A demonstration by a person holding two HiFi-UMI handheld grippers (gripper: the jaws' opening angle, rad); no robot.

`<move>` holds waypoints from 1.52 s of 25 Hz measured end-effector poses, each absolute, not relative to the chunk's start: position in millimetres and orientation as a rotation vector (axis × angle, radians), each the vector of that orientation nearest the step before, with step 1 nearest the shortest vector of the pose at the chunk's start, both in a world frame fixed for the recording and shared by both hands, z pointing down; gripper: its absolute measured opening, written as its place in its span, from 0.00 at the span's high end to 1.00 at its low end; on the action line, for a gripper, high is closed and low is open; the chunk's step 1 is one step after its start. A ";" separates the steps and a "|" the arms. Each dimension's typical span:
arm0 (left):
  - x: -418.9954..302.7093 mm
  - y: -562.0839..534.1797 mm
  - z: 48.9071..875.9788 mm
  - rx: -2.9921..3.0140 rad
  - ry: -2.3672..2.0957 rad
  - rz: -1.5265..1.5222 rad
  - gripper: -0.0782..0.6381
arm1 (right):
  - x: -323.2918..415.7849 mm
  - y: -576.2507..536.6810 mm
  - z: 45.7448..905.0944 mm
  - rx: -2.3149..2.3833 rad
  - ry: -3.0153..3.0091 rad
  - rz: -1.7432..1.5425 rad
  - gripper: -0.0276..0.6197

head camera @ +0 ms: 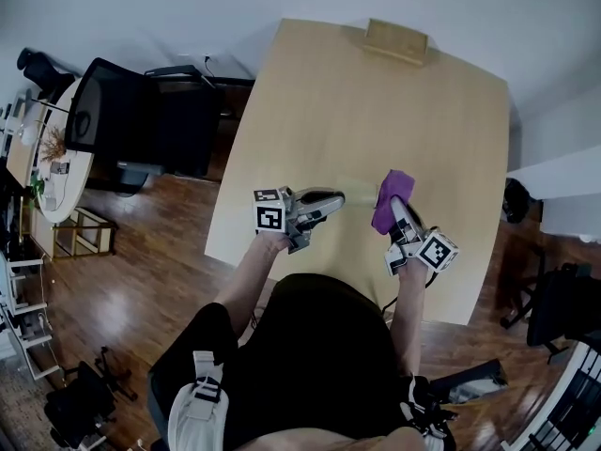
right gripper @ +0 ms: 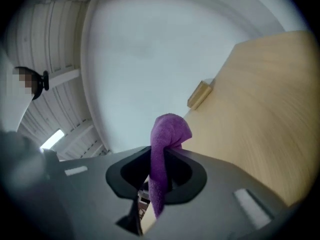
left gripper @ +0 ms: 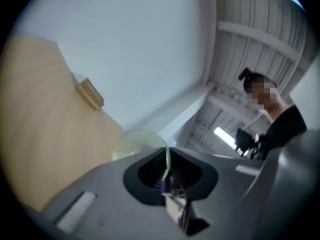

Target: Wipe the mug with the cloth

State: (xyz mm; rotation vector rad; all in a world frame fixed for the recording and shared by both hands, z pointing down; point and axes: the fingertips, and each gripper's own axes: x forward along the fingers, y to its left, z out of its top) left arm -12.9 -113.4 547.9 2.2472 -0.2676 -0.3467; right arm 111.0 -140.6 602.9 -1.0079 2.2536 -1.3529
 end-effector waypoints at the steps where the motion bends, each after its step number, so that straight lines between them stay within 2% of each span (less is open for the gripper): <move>1: -10.6 -118.7 565.3 2.302 -0.323 -0.222 0.83 | 117.3 -143.0 603.1 -1.011 2.210 -1.353 0.86; 6: -2.2 -163.0 628.2 2.481 -0.581 0.349 0.83 | 139.2 -152.1 602.2 -1.054 2.098 -1.343 0.86; 11: 15.5 -200.8 684.0 2.569 -0.614 0.953 0.83 | 140.1 -149.9 611.7 -1.064 2.051 -1.385 0.86; 19: 41.8 -238.1 743.5 2.520 -0.376 1.531 0.83 | 152.7 -152.4 631.9 -1.107 1.978 -1.423 0.86; 22: 49.6 -239.9 753.1 2.507 -0.323 1.597 0.83 | 163.9 -150.0 644.6 -1.200 1.945 -1.473 0.86; 27: 55.6 -242.1 753.1 2.533 -0.335 1.632 0.83 | 156.7 -158.6 631.0 -1.076 1.975 -1.403 0.86; 32: 58.8 -239.5 740.8 2.600 -0.392 1.581 0.73 | 156.8 -157.2 626.4 -1.063 1.982 -1.397 0.86; 35: 51.3 -239.5 716.0 2.680 -0.549 1.446 0.71 | 156.4 -151.5 621.6 -1.073 1.983 -1.388 0.86; 38: 32.6 -222.4 676.8 2.695 -0.723 1.087 0.70 | 157.9 -140.1 613.3 -1.074 1.964 -1.379 0.86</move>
